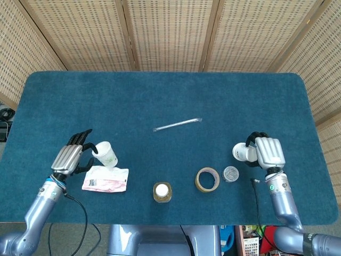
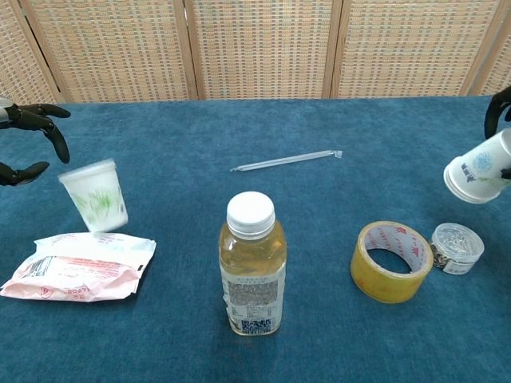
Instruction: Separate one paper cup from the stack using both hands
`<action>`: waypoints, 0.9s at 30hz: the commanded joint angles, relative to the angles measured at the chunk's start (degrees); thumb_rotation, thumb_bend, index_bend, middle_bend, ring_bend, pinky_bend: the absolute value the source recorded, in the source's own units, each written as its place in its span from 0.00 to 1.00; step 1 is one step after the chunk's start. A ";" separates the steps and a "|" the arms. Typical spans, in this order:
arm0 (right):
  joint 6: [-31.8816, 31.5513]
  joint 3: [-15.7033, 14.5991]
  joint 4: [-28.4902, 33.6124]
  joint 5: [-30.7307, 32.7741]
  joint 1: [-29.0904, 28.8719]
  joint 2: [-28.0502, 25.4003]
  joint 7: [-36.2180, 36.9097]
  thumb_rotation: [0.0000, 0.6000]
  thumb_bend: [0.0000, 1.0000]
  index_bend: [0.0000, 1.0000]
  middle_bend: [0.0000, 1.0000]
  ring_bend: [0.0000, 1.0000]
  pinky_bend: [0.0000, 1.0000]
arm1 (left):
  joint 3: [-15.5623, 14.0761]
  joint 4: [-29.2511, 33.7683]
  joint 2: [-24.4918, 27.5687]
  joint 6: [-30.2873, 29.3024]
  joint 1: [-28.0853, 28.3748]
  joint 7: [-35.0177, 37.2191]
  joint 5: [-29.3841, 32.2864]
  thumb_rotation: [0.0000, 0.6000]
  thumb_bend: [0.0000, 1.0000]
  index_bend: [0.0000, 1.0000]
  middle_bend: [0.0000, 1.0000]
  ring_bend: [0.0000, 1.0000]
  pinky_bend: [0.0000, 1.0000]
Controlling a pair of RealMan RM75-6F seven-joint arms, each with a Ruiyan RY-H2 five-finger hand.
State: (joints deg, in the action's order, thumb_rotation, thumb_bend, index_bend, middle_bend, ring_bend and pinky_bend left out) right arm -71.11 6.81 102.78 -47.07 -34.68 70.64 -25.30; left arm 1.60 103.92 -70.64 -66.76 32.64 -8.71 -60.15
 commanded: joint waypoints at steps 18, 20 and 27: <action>-6.71 -2.90 -0.76 -14.53 7.74 -1.24 3.87 1.00 0.13 0.15 0.00 0.00 0.10 | -2.79 2.01 2.71 -9.03 -7.75 -5.91 -9.42 1.00 0.22 0.00 0.00 0.00 0.00; -8.67 -3.27 -0.52 -16.87 8.87 -1.44 4.28 1.00 0.13 0.14 0.00 0.00 0.08 | -3.53 2.13 3.39 -10.42 -8.97 -5.78 -11.12 1.00 0.22 0.00 0.00 0.00 0.00; -15.19 -5.67 -1.00 -24.10 14.24 -2.28 6.91 1.00 0.13 0.10 0.00 0.00 0.02 | -6.66 0.54 5.14 -16.13 -14.49 -4.83 -16.85 1.00 0.22 0.00 0.00 0.00 0.00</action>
State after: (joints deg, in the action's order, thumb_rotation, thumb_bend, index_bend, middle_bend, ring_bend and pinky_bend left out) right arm -84.81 2.12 102.10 -69.51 -22.00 68.72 -19.34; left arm -3.99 105.24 -66.08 -81.52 19.62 -13.84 -75.72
